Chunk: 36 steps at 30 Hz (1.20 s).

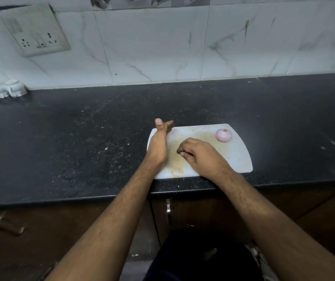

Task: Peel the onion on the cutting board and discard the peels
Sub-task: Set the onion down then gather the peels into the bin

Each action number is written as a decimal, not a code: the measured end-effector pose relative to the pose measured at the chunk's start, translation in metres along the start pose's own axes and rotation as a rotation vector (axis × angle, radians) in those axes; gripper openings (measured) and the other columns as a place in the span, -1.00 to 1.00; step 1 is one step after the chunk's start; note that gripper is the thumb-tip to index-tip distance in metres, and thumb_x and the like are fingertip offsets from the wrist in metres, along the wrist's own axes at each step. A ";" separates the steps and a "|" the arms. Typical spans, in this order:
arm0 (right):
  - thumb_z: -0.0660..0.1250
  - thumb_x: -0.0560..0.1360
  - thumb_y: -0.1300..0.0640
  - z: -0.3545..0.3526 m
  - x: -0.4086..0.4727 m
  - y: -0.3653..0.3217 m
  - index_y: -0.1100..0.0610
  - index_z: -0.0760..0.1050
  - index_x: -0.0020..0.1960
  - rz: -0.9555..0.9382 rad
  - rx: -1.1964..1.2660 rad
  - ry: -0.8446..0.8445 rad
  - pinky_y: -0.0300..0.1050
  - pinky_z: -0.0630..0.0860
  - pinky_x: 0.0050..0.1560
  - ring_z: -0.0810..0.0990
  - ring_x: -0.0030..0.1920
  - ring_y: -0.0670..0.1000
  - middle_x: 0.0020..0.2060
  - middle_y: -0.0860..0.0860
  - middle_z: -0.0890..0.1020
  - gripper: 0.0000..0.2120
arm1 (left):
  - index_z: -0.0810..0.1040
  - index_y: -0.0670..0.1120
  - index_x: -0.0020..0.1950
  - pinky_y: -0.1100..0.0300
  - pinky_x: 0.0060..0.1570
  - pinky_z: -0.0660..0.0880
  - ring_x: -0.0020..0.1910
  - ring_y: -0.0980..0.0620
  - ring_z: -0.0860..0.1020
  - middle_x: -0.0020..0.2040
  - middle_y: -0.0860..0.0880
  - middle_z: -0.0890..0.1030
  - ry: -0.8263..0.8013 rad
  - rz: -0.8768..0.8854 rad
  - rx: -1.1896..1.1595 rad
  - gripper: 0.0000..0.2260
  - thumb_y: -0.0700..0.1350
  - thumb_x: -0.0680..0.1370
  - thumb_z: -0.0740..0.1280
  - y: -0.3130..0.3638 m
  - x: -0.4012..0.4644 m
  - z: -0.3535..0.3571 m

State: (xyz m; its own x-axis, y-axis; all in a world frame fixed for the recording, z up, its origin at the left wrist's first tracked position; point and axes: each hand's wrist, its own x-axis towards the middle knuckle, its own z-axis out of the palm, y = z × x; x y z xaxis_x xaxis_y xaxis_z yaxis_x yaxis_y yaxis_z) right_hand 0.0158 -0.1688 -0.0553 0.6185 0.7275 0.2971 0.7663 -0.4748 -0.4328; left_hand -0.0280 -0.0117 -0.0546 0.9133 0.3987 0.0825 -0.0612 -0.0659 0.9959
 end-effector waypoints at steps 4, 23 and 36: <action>0.24 0.67 -0.01 -0.008 -0.017 0.007 0.01 0.63 0.24 0.069 0.041 -0.024 -0.05 0.54 0.18 0.54 0.18 -0.11 0.19 -0.17 0.59 -0.75 | 0.60 -0.05 0.41 0.16 0.45 0.31 0.39 0.13 0.52 0.39 0.05 0.62 -0.118 0.034 0.198 -0.10 0.50 0.53 -0.21 -0.002 -0.002 0.004; 0.35 0.59 0.27 -0.015 -0.019 0.015 0.10 0.70 0.13 0.235 0.140 0.115 -0.26 0.48 0.13 0.61 0.06 -0.08 0.05 -0.06 0.69 -0.80 | 0.70 0.08 0.27 0.24 0.27 0.44 0.26 0.12 0.53 0.21 0.11 0.58 -0.361 0.200 0.697 -0.58 0.10 0.44 0.61 0.004 -0.054 -0.045; 0.26 0.66 0.27 -0.022 -0.022 0.024 0.01 0.62 0.09 0.382 0.440 0.314 -0.52 0.46 -0.10 0.62 -0.09 -0.21 -0.09 -0.14 0.67 -0.78 | 0.79 0.11 -0.14 0.33 0.09 0.48 0.02 0.14 0.60 -0.14 0.14 0.68 -0.254 0.218 0.550 -0.86 -0.05 0.37 0.67 -0.007 -0.068 -0.040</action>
State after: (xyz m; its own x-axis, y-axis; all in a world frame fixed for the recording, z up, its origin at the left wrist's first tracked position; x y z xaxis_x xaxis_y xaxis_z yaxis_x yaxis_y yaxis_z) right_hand 0.0241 -0.2073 -0.0537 0.9050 0.3374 0.2593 0.3819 -0.3754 -0.8445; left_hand -0.1062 -0.0017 -0.0653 0.9742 0.0991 0.2025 -0.1020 -0.6073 0.7879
